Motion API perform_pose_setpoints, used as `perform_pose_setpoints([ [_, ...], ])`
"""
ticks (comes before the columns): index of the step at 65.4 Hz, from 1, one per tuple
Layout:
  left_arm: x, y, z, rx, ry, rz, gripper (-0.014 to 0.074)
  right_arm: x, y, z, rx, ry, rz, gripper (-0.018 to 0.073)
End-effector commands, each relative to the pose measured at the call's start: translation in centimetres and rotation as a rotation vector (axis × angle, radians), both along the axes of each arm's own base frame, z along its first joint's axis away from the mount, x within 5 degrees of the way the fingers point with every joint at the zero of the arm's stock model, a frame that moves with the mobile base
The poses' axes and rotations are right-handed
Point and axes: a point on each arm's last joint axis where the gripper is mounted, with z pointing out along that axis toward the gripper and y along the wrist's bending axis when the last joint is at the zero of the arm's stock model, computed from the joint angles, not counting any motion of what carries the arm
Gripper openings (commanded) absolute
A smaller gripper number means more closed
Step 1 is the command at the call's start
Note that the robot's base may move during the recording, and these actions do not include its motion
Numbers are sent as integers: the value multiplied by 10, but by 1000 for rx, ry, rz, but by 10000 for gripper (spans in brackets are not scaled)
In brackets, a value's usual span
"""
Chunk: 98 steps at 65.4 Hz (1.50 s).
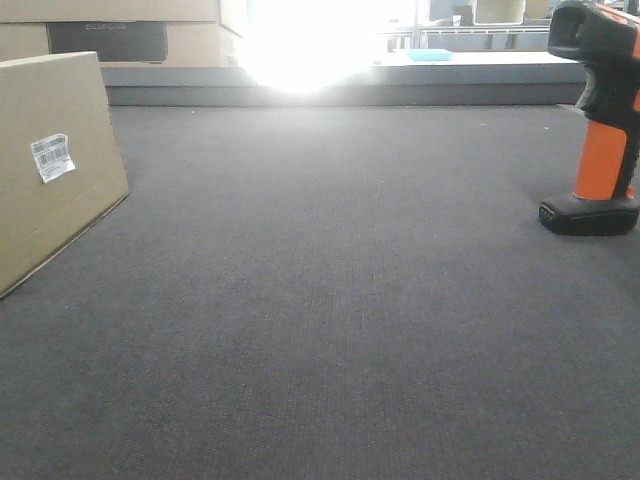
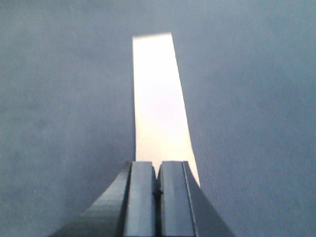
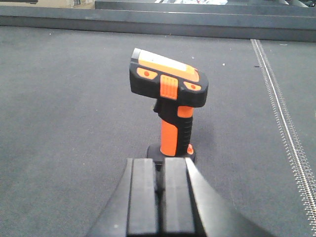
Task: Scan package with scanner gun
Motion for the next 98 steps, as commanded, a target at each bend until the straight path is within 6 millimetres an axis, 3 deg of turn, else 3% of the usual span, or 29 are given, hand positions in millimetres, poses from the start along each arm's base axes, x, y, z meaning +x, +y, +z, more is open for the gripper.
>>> perform_pose_setpoints([
  [1,-15,0,-8,-10,-113,-1,-111,0,-1,3,-13,-36,-12,-159],
  [16,-53,2,-37,-21,-307,-3,-111,0,-2,4,-13,-56,-16,-159],
  [24,-62,3,-38,-23,-350,-3,-111,0,-2,4,-13,-56,-16,-159],
  [74,-67,3,-41,-24,-359,-3,-111,0,-2,4,-13,-56,-16,-159],
  [86,-90,4,-71,-56,-444,-1,-111,0,-2,4,-13,-56,-16,-159],
  [98,-107,5,-128,-59,-527,3,-111,0,-2,4,-13,-56,-16,-159],
])
